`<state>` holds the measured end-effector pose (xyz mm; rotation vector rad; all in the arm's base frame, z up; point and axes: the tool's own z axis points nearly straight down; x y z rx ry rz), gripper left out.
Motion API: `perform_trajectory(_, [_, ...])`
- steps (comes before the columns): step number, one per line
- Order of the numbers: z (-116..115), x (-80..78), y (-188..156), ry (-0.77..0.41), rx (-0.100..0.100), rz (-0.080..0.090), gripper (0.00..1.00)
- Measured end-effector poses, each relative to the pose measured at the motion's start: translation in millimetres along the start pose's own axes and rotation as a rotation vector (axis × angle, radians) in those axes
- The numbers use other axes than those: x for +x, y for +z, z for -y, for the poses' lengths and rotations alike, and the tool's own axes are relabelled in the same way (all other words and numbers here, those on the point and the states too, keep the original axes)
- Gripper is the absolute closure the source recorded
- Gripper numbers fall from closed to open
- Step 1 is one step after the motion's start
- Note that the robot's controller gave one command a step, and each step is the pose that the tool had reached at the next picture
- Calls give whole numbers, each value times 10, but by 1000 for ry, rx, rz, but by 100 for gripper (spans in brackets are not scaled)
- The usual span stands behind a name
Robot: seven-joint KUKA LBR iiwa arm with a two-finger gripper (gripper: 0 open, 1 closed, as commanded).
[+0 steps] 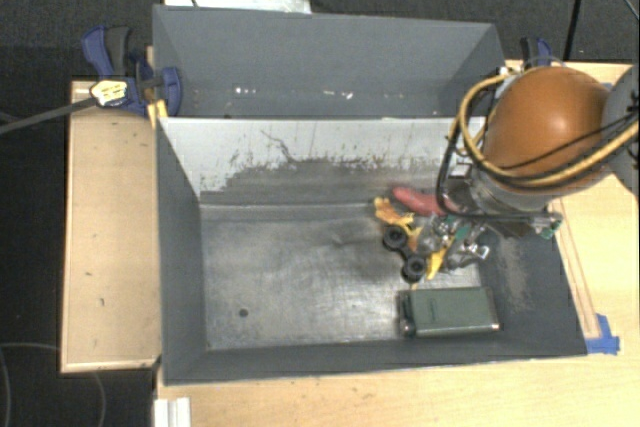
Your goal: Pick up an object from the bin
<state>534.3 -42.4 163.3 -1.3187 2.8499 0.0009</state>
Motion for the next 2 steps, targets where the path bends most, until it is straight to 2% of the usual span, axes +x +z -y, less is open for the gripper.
perform_trajectory(1, [0, 0, 0, 0, 0, 0, 100])
perform_trajectory(2, [-41, -80, -423, 1, -2, -1, 100])
